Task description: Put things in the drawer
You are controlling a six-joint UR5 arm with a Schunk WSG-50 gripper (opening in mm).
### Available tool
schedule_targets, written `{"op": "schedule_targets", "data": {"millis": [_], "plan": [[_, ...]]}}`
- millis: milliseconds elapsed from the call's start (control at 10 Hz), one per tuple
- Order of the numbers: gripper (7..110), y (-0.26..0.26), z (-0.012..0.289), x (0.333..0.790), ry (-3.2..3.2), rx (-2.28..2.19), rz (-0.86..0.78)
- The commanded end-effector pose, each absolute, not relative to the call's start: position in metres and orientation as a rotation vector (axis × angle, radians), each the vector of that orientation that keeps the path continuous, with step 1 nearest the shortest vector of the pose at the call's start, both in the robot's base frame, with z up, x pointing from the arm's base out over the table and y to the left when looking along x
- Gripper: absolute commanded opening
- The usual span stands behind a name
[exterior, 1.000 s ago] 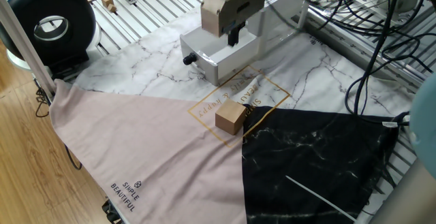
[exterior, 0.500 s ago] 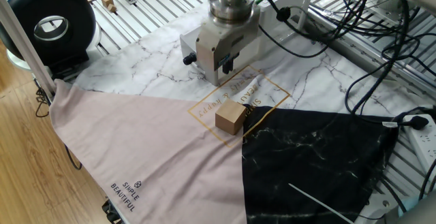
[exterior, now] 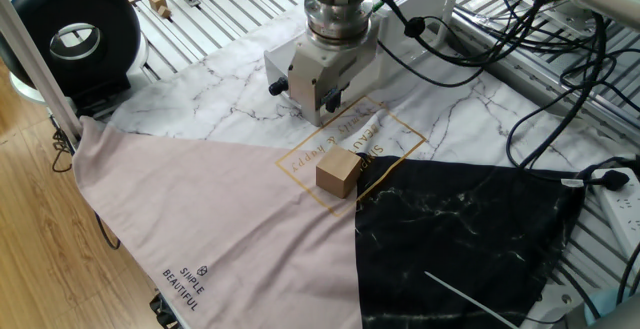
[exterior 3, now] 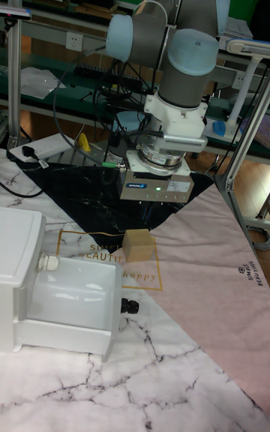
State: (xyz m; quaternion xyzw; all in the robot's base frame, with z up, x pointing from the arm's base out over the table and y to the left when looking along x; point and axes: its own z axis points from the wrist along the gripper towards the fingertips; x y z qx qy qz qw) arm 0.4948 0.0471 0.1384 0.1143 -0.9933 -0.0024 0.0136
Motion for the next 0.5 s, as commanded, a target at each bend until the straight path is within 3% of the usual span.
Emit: {"op": "schedule_targets", "data": {"millis": [0, 300, 400], "plan": [[7, 0.067, 0.139, 0.492, -3.070, 0.543, -0.130], [7, 0.065, 0.140, 0.520, -3.148, 0.735, -0.082], [44, 0.068, 0.140, 0.526, -3.163, 0.785, -0.091]]}}
